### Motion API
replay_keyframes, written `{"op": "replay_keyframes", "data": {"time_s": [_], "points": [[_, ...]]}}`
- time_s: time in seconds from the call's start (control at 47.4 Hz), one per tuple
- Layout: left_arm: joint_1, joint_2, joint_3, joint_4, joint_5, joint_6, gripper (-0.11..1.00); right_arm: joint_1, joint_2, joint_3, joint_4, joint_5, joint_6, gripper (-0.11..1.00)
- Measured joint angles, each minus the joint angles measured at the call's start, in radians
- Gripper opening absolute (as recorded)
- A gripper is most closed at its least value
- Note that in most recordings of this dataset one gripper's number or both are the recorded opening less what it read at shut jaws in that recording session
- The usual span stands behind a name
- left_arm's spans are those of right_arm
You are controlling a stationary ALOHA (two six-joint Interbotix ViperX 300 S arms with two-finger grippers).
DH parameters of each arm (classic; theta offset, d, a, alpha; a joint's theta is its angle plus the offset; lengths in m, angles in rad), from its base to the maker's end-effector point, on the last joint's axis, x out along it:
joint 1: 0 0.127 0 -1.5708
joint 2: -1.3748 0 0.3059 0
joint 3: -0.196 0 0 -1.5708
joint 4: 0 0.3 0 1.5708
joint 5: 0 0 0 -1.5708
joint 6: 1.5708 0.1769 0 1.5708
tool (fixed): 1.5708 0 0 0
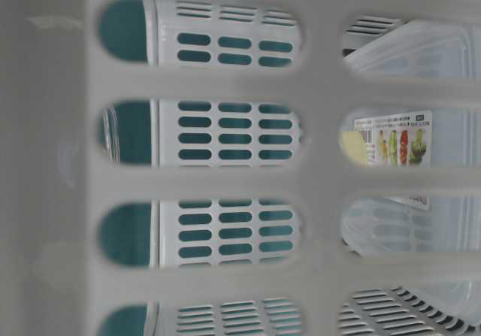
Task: Pick up the tape dispenser from the shopping basket with the left arm.
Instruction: 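Lift the held tape dispenser upward out of the box with the left gripper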
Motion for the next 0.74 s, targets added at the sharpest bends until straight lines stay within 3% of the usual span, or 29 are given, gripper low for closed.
{"op": "replay_keyframes", "data": {"time_s": [0.739], "points": [[0.0,0.015,0.0,0.002,0.0,0.0,0.28,0.0,-0.021,0.0,0.0,0.02,-0.005,0.76]]}}
